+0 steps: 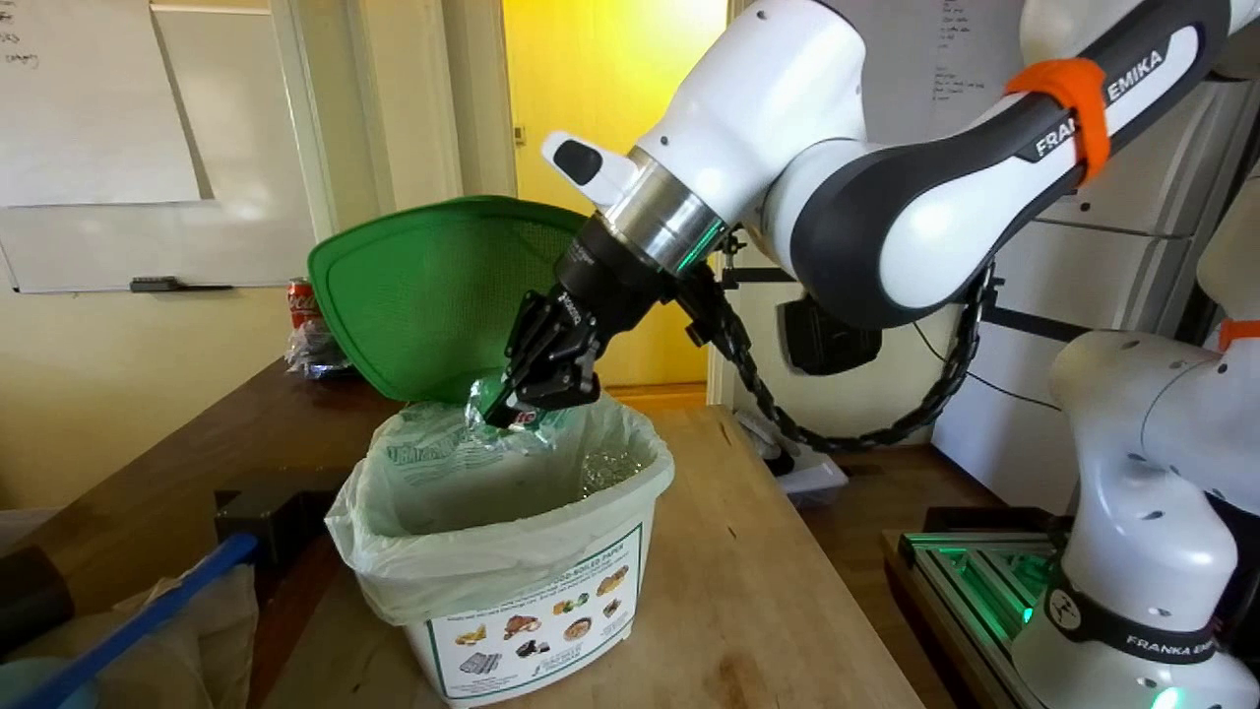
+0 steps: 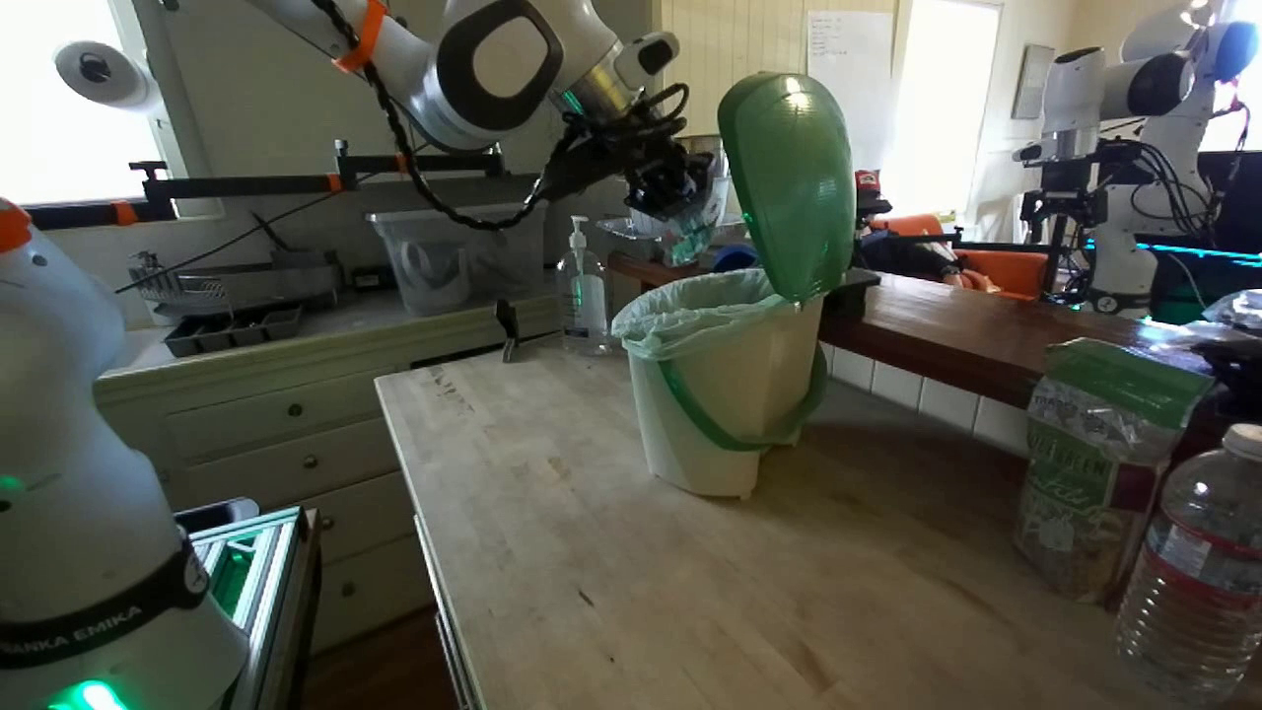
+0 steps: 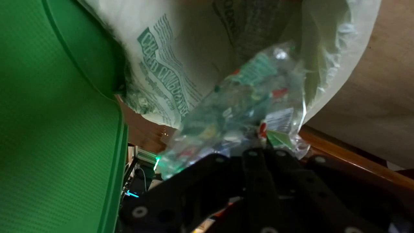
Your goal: Put the plastic in the bin
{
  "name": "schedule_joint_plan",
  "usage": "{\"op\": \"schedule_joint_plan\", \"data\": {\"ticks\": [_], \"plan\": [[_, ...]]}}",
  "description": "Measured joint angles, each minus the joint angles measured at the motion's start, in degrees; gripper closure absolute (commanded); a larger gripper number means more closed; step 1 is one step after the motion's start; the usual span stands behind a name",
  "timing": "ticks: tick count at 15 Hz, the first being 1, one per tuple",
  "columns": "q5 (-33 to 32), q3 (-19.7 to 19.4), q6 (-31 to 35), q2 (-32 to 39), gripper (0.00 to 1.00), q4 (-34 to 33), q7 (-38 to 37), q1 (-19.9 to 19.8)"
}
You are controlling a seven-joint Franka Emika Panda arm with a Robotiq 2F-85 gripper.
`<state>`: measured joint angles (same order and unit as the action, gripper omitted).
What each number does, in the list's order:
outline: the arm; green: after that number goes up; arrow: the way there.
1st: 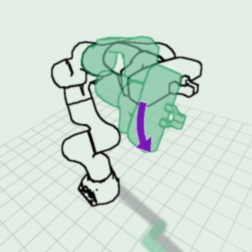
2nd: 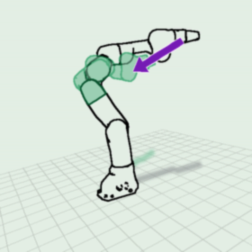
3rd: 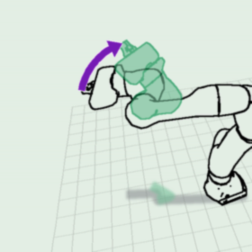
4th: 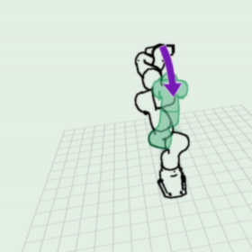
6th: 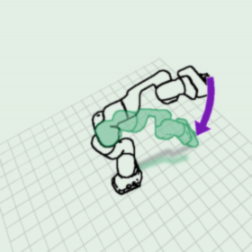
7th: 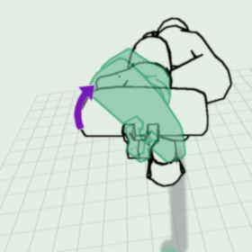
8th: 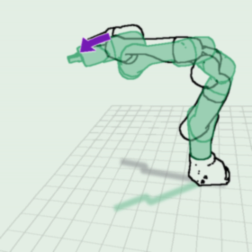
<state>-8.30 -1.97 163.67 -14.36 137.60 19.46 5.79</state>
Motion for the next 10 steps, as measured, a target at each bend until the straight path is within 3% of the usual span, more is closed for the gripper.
{"op": "schedule_joint_plan", "data": {"ticks": [9, 10], "plan": [[3.0, -0.1, 1.5, 6.2, 0.01, -5.2, 0.1, 1.1], [3.1, -0.1, 1.5, 6.3, 0.0, -5.3, 0.1, 1.1]]}}
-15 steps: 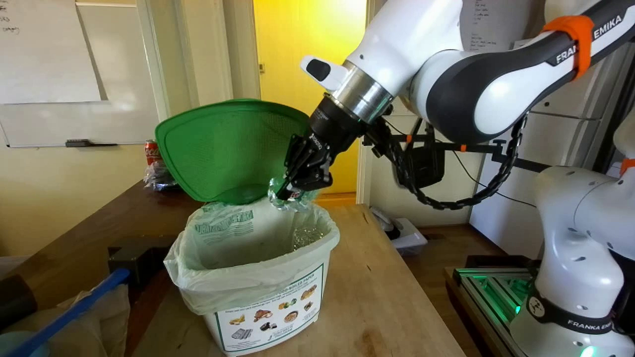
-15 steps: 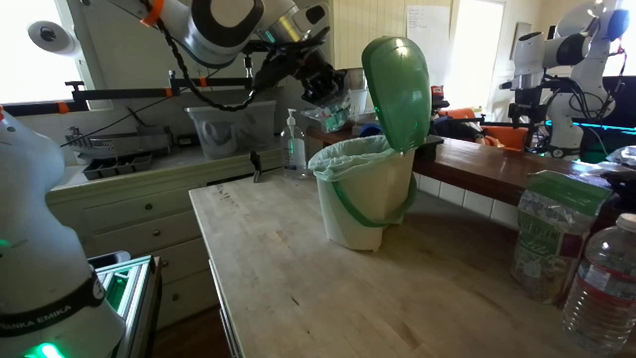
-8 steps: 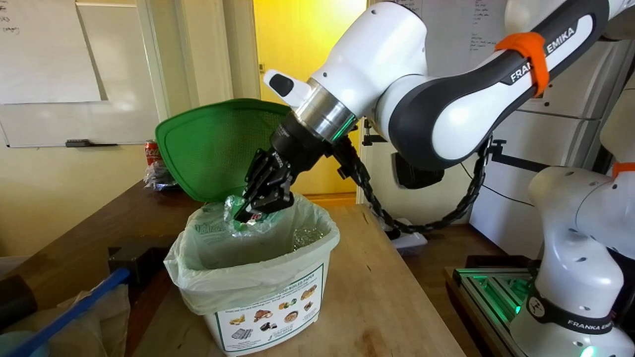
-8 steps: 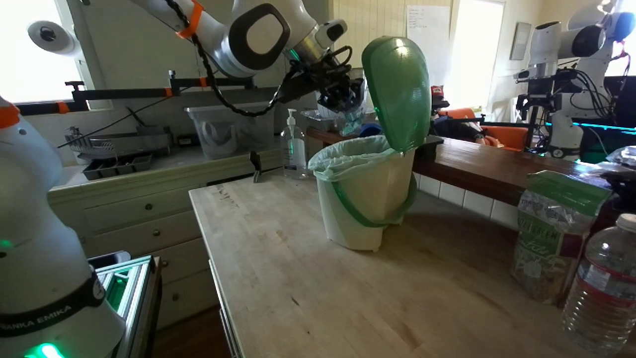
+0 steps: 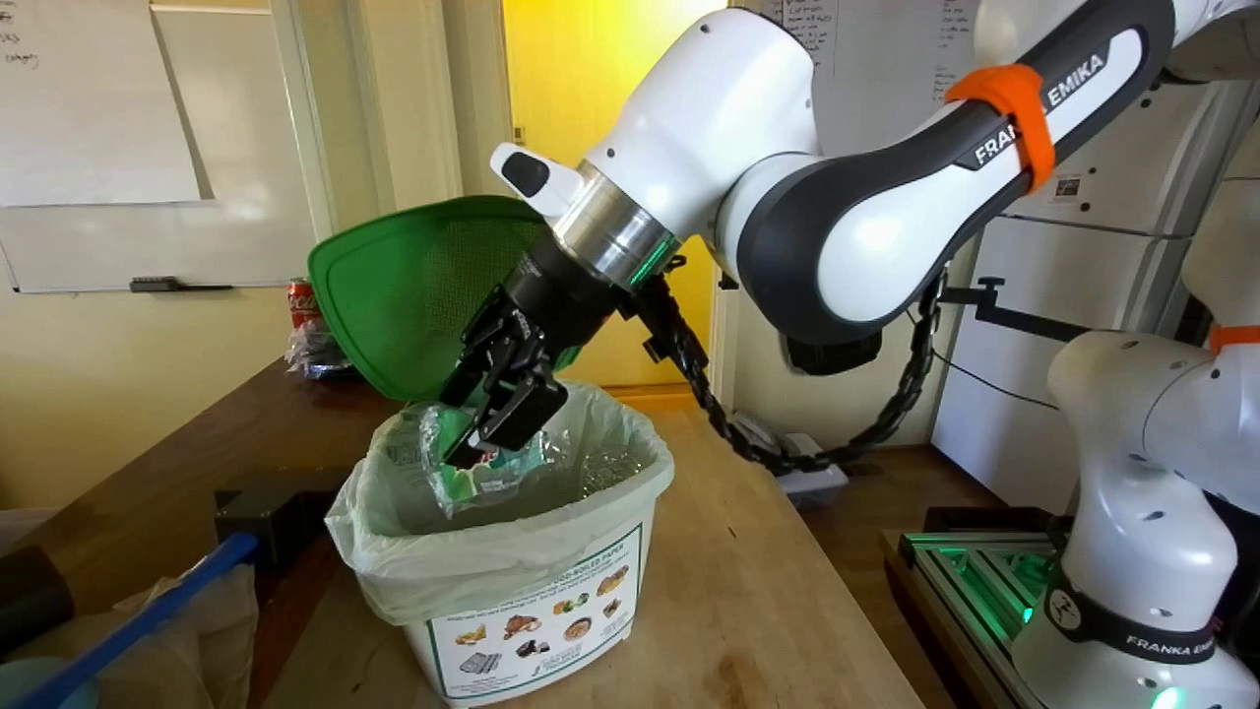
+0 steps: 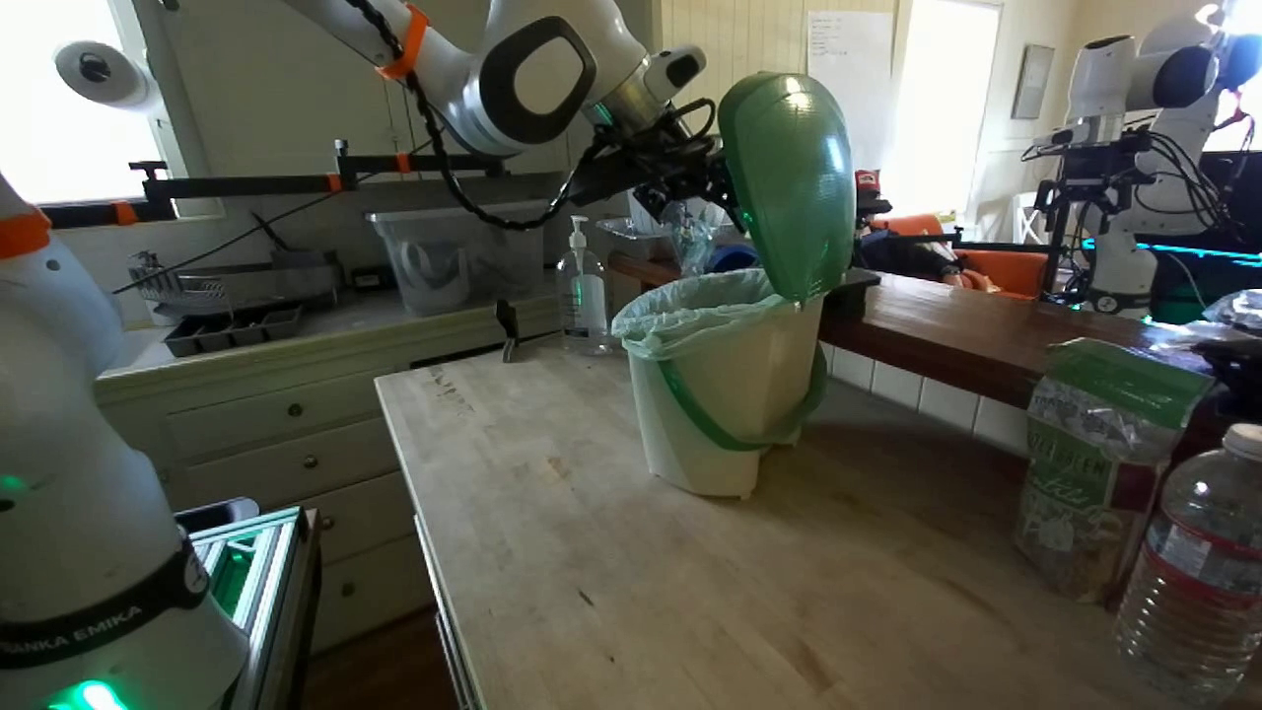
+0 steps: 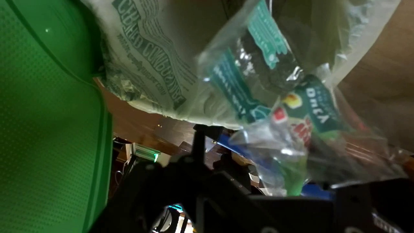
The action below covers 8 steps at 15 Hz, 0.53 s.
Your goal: Put the plastic in the bin
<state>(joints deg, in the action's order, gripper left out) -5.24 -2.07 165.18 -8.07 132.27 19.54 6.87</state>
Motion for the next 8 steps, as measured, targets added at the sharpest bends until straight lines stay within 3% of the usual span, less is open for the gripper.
{"op": "schedule_joint_plan", "data": {"ticks": [5, 8], "plan": [[-0.3, 0.4, 0.0, 0.1, 0.0, -0.3, -2.1, -1.0], [-6.7, 1.0, 2.2, 0.2, 0.0, -0.3, -7.3, -3.4]]}}
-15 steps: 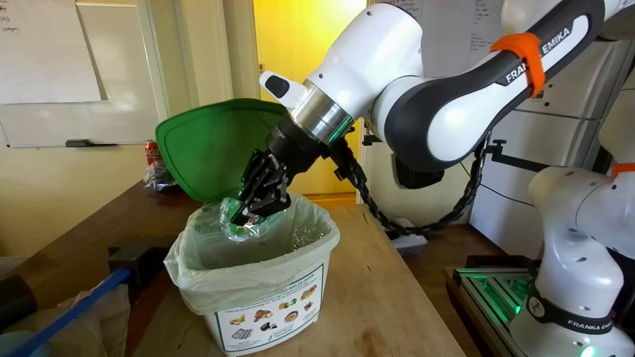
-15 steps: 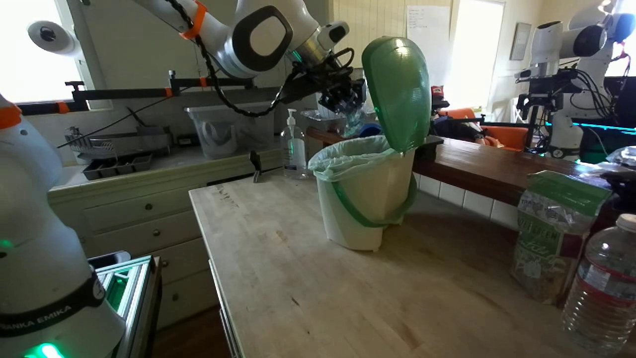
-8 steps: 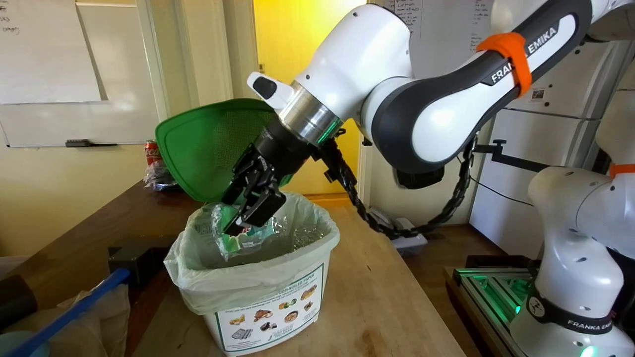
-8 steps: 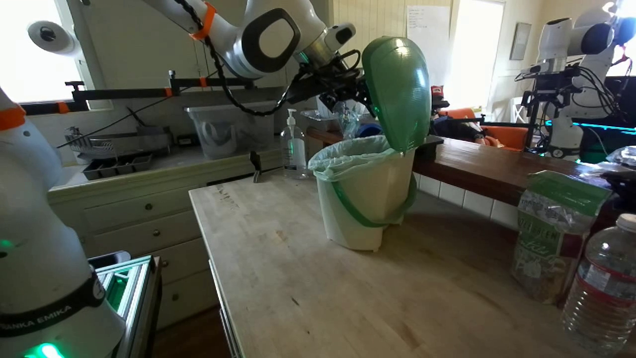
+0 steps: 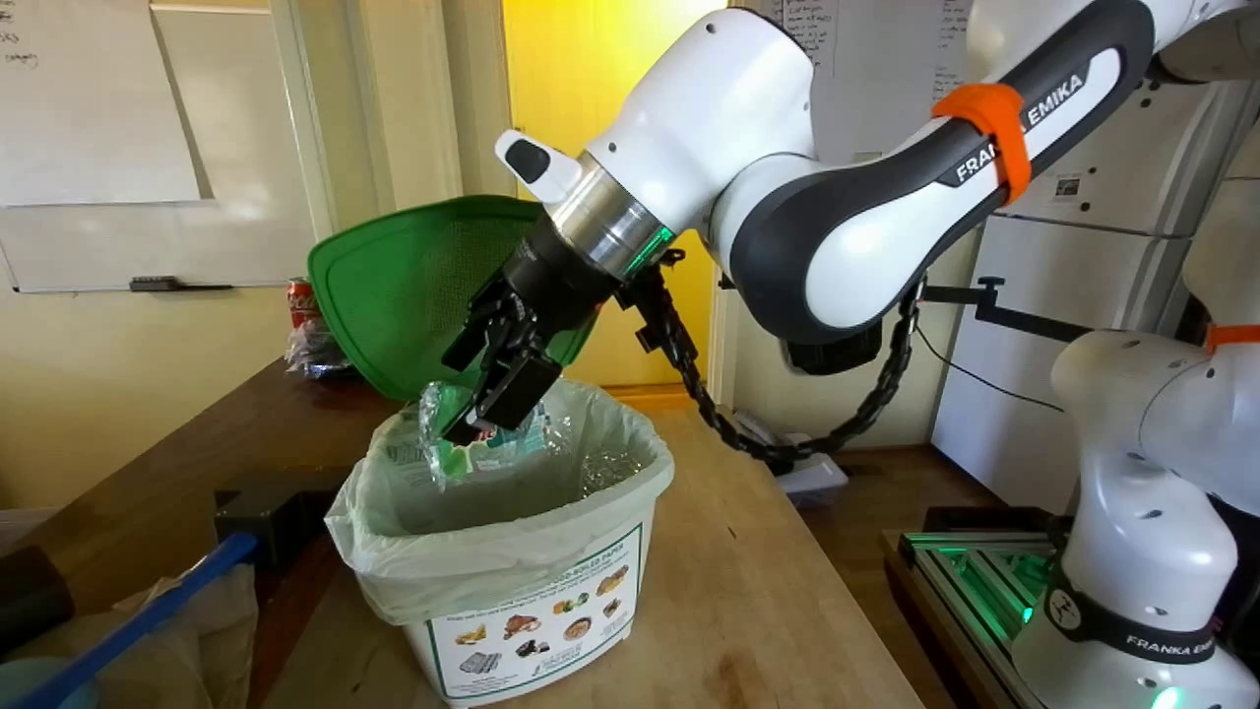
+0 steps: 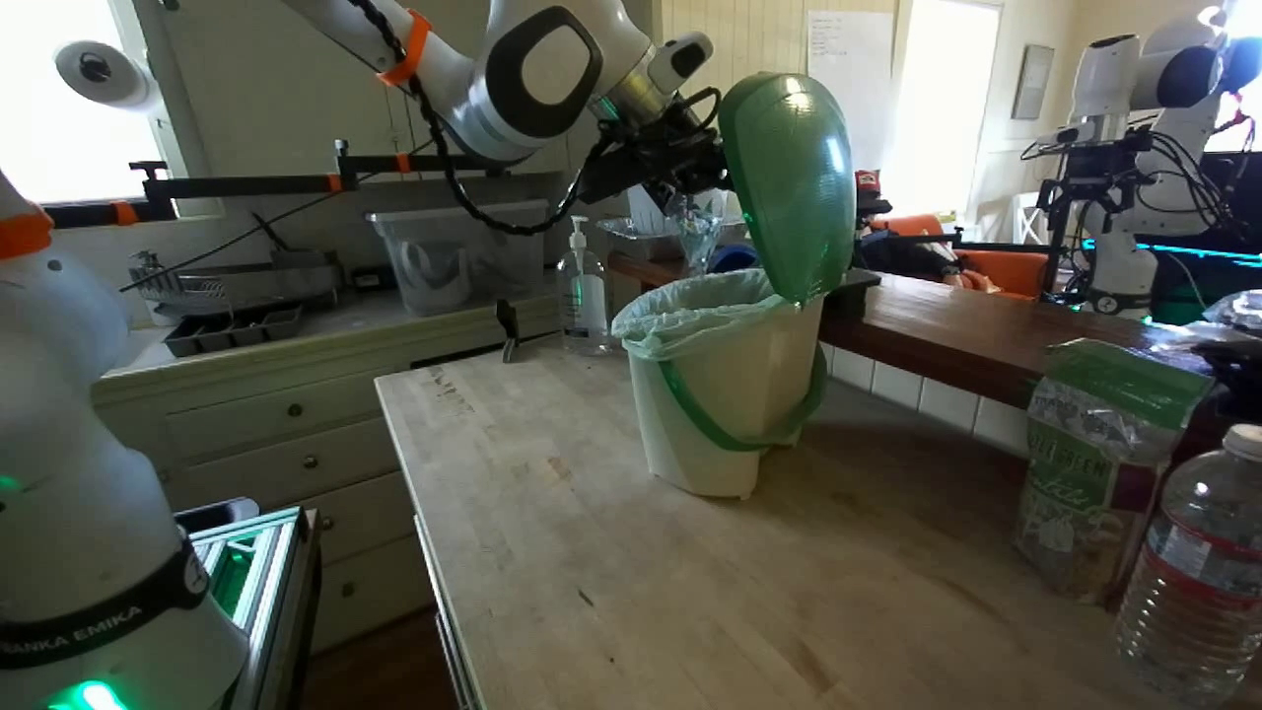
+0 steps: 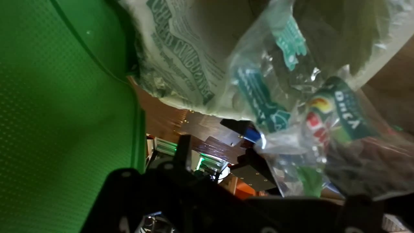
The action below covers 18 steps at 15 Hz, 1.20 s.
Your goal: Put the plastic in the bin
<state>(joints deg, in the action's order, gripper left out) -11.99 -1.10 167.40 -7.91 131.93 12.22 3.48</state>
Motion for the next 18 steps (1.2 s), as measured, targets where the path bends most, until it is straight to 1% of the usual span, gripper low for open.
{"op": "schedule_joint_plan", "data": {"ticks": [4, 6, 11, 15, 18], "plan": [[-16.6, 2.3, 0.0, 0.0, 0.0, -0.1, -11.7, -6.0], [-18.7, 2.9, -1.9, 0.1, 0.0, -0.1, -12.5, -6.5], [-17.3, 4.5, -7.5, 0.8, 0.0, 0.0, -11.2, -4.9], [-14.6, 4.8, -10.3, 2.5, 0.0, -0.1, -8.8, -3.7], [-8.7, 4.7, -10.5, 4.0, 0.0, -0.2, -4.8, -3.0]]}}
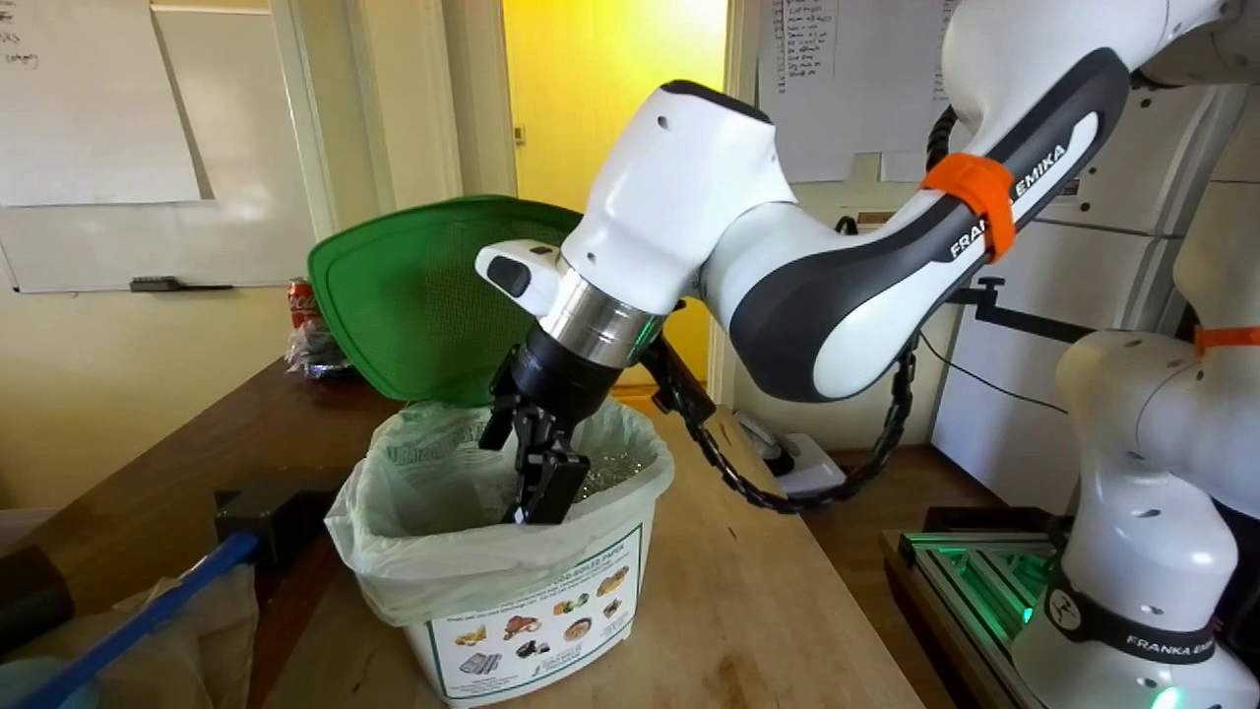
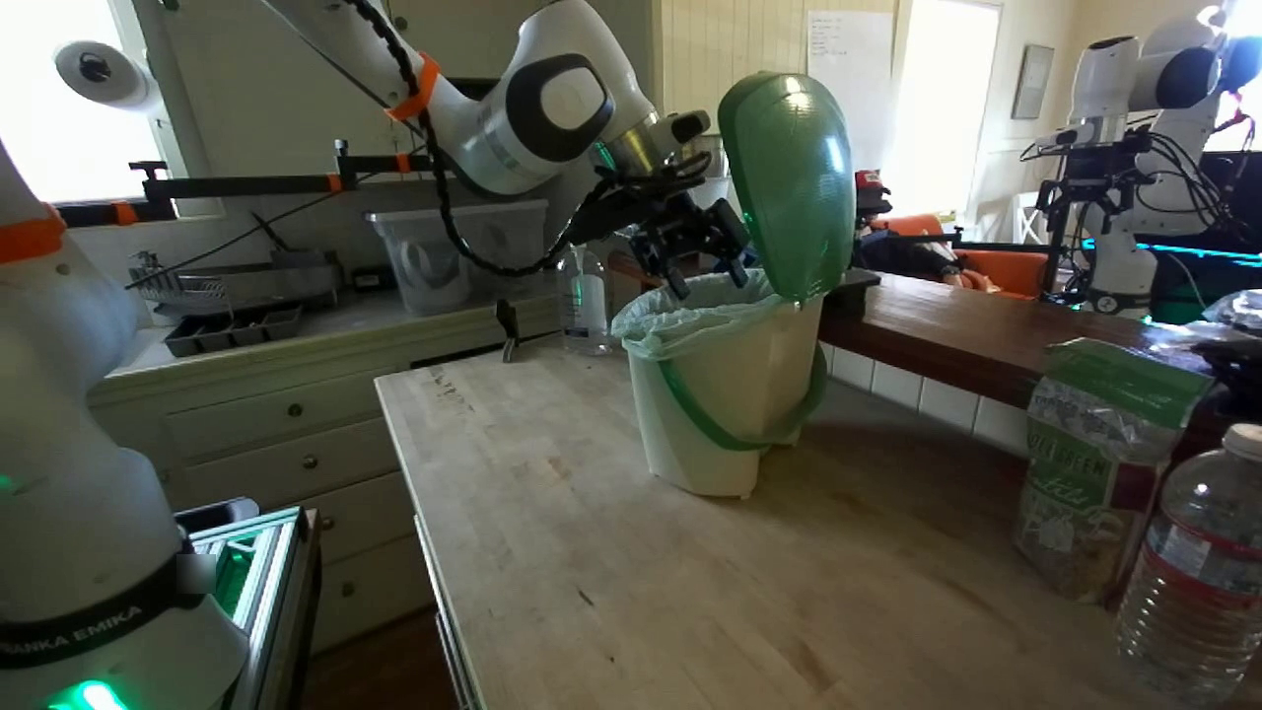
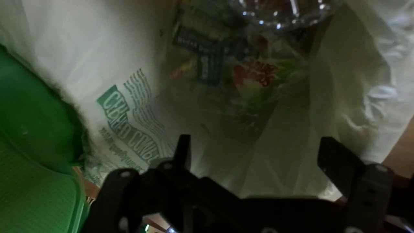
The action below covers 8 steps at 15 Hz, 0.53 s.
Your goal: Put the plastic in the bin
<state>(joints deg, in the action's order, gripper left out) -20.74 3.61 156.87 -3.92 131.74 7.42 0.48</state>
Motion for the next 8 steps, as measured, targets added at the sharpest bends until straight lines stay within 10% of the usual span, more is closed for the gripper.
{"op": "schedule_joint_plan", "data": {"ticks": [8], "plan": [[9.7, -0.2, 0.0, -0.2, 0.0, -1.2, 4.7, 0.9]]}}
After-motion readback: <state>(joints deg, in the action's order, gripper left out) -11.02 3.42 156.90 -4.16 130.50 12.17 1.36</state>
